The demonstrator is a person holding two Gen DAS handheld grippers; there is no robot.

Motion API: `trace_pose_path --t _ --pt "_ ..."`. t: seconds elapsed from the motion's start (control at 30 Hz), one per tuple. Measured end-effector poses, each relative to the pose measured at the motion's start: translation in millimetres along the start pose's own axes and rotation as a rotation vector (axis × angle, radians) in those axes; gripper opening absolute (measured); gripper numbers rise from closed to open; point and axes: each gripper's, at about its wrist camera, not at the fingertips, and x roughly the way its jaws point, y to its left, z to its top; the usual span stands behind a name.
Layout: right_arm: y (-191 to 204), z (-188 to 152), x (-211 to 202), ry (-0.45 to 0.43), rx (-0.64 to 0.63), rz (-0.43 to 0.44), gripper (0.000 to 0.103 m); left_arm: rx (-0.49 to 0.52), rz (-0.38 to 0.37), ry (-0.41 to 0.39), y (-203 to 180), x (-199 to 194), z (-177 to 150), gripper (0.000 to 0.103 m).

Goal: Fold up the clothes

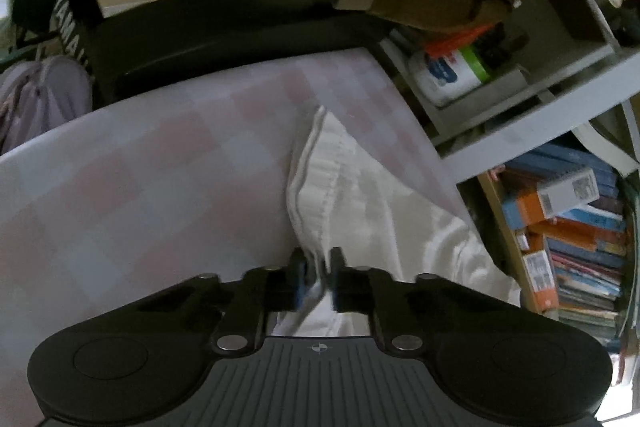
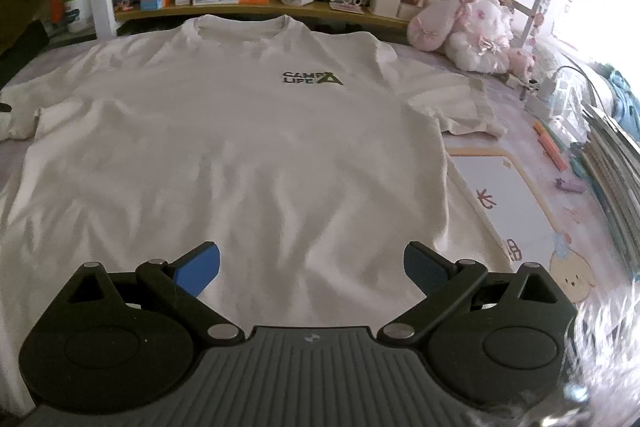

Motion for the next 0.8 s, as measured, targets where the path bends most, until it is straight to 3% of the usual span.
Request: trace_pose_path --t 0.2,0.43,0.7,0.8 --pt "-7 -1 11 0.013 -0.020 0.048 0.099 -0.004 0.010 -0.021 -4 1 1 0.003" --pt "-35 10 33 -0.003 -0.006 0.113 0.099 0.146 -0.015 -0.057 -53 -7 -6 0.003" --pt "-75 28 62 -0.017 -0.023 0.185 0.099 0.201 0.043 -0.092 -87 -10 -23 0.003" --pt "-87 29 75 -0.011 -0.043 0.204 0.099 0.278 0.051 -0.117 -108 -17 -31 0.003"
